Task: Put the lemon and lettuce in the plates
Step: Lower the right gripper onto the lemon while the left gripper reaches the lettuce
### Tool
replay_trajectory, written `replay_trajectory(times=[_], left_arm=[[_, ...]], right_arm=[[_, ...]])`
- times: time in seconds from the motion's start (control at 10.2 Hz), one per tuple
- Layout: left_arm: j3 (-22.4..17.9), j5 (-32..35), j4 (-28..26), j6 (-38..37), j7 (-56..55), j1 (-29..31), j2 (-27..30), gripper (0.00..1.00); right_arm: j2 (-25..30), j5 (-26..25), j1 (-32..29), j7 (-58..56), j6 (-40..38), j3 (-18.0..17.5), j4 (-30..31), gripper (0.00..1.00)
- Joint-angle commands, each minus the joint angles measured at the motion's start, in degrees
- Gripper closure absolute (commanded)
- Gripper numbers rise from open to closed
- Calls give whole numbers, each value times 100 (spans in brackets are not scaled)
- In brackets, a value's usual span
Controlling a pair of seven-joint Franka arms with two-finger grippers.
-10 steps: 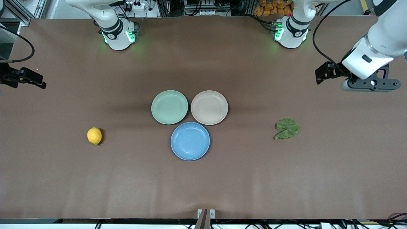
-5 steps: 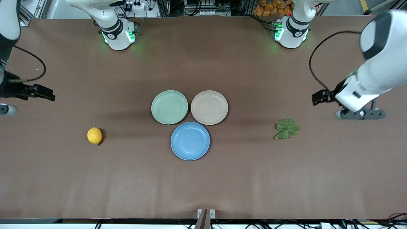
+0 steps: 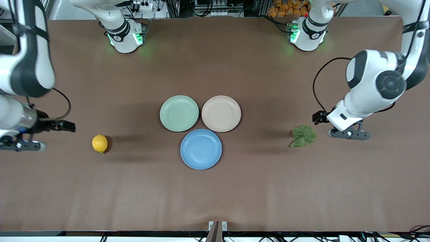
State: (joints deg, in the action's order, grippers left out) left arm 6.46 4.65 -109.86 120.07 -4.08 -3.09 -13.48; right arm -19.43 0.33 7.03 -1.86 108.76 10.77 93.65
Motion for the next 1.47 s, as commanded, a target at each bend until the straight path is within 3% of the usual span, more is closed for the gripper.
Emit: replay_trajectory(times=[0.0, 0.39, 0.69, 1.18, 1.27, 1.37], left_arm=[[21, 307, 26, 314, 127, 19, -469, 0], [13, 834, 61, 913, 136, 19, -1253, 0], [22, 1011, 79, 1237, 345, 36, -1657, 0], [91, 923, 166, 1300, 426, -52, -1930, 0], [144, 915, 184, 1300, 417, -43, -1957, 0], [162, 906, 210, 1300, 408, -52, -1966, 0]], right_arm=[[107, 81, -184, -113, 958, -268, 976, 0], [-174, 81, -403, -121, 2462, -435, 1971, 0], [-621, 81, -658, -121, 2938, -689, 2060, 0], [-1132, 81, -711, -121, 3862, -735, 2227, 0], [-1124, 72, -694, -182, 3837, -735, 2219, 18], [-1107, 72, -676, -305, 3784, -735, 2201, 43]])
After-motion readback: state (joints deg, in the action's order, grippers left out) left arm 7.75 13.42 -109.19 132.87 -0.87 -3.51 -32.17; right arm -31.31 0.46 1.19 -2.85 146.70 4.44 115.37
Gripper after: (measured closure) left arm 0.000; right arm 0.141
